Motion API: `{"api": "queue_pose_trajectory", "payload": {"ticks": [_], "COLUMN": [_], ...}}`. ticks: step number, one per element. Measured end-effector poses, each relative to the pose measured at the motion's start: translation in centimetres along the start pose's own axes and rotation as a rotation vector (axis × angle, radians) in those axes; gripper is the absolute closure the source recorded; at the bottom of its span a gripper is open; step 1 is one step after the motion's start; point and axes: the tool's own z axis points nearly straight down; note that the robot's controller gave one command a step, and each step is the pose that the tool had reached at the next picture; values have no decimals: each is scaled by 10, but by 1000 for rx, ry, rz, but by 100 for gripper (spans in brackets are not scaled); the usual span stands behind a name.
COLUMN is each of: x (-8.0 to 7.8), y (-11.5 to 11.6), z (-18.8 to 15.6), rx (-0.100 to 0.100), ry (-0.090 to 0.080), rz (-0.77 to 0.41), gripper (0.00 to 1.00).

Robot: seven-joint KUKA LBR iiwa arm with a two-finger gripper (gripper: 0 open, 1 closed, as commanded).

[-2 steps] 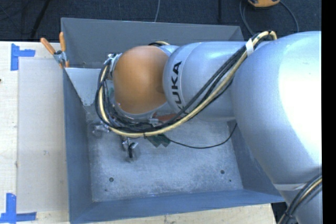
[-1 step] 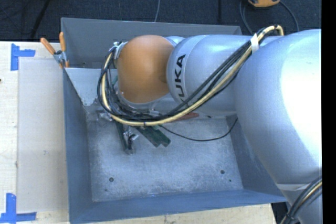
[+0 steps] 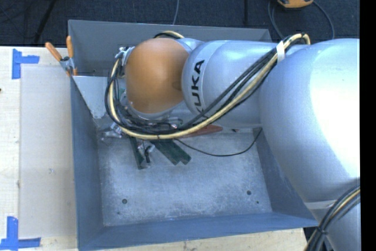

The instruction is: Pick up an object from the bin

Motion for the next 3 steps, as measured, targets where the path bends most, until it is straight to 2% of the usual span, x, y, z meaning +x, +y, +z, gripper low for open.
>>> {"api": "queue_pose_trajectory", "payload": {"ticks": [1,3], "x": [86,87], "y": [-67,-65], "z": [22,17], "rx": [-1,-6], "ry": [2,5], "rz": [-5,-6], "gripper": [100,100]}}
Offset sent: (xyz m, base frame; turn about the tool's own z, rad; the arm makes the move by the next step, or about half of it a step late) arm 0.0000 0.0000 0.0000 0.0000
